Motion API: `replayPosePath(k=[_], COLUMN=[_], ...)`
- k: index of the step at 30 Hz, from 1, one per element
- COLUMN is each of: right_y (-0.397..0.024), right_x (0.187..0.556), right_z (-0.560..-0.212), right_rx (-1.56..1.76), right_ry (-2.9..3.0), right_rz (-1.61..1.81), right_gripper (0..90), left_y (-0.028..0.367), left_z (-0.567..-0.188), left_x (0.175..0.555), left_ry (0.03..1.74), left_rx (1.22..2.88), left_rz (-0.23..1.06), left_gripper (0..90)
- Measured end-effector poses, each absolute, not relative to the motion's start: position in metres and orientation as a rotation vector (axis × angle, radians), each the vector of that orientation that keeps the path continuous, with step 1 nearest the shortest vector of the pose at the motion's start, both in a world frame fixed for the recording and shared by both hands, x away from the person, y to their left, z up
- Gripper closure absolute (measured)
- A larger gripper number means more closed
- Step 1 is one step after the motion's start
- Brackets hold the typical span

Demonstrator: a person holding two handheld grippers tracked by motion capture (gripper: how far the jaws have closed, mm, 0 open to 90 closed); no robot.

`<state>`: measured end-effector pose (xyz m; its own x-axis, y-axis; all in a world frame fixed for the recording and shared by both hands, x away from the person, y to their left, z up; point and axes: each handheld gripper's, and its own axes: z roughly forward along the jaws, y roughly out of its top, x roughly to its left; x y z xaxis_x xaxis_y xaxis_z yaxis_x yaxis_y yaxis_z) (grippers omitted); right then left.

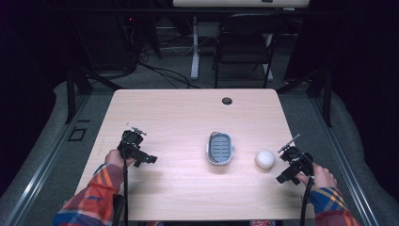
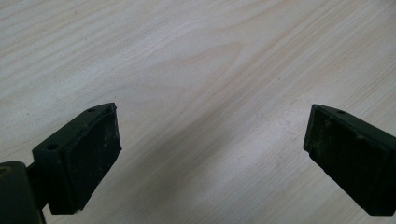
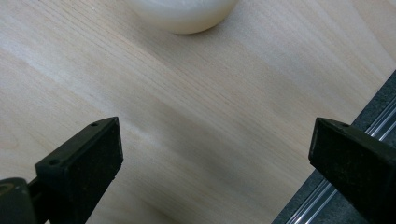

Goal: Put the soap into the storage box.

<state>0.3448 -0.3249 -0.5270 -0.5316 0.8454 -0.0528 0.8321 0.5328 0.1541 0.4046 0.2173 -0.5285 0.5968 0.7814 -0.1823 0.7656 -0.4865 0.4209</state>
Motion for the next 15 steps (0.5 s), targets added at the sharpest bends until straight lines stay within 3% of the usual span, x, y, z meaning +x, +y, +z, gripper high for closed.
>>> replayPosePath(k=[15], right_y=[-0.3166], right_x=[0.3476], right_z=[-0.5249], right_rx=[1.446], right_ry=[2.640], right_rz=[0.223], right_gripper=[0.0], left_y=[0.2169], left_z=[-0.5287], left_x=[0.4039], left_ry=[1.221], left_rx=[2.375], left_rz=[0.046], left_gripper=[3.2])
